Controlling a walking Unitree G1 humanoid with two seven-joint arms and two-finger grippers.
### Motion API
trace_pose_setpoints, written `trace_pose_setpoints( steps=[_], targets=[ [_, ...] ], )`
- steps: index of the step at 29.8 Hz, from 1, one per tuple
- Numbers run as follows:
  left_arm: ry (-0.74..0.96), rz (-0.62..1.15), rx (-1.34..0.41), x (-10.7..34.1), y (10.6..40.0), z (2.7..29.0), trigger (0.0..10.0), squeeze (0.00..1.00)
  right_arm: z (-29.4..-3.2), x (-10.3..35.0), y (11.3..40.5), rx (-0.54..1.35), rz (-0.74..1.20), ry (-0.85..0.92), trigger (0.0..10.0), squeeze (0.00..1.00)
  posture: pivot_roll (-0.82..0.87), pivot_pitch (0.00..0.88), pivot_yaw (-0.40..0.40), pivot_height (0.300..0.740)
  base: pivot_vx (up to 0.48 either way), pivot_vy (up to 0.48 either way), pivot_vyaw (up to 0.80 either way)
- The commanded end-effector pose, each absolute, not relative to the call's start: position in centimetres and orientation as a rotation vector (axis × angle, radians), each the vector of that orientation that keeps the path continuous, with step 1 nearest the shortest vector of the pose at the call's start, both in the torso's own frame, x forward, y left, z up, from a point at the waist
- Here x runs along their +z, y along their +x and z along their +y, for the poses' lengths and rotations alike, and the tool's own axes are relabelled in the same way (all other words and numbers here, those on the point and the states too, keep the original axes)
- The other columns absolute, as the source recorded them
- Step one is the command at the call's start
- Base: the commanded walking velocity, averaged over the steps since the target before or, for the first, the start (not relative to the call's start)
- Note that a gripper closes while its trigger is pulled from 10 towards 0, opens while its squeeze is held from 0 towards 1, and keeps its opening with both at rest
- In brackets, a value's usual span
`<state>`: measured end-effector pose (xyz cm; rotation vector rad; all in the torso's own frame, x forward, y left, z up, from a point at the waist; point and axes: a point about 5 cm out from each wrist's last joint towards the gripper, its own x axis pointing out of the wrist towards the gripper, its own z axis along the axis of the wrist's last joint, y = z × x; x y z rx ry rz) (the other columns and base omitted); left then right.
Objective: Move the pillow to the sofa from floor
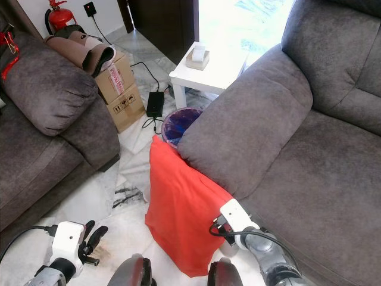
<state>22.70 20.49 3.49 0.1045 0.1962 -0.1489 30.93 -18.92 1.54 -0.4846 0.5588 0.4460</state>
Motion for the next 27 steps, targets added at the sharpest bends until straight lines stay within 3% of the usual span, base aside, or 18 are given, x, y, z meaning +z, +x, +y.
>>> trace_pose_setpoints(
  steps=[1, 27],
  targets=[
    [0.116, 0.238, -0.14, 2.9, 22.1, 20.8, 10.0, 0.0, -18.6, 1.0, 30.5, 0.453, 0.574, -0.467, 0.0, 0.0, 0.21, 0.263, 0.078, 0.65, 0.0, 0.0, 0.0],
    [0.105, 0.201, -0.148, 3.2, 24.7, 19.9, 10.0, 0.0, -16.9, 1.0, 30.5, 0.48, 0.535, -0.4, 0.0, 0.0, 0.16, 0.199, 0.055, 0.65, 0.0, 0.0, 0.0]
  ],
)
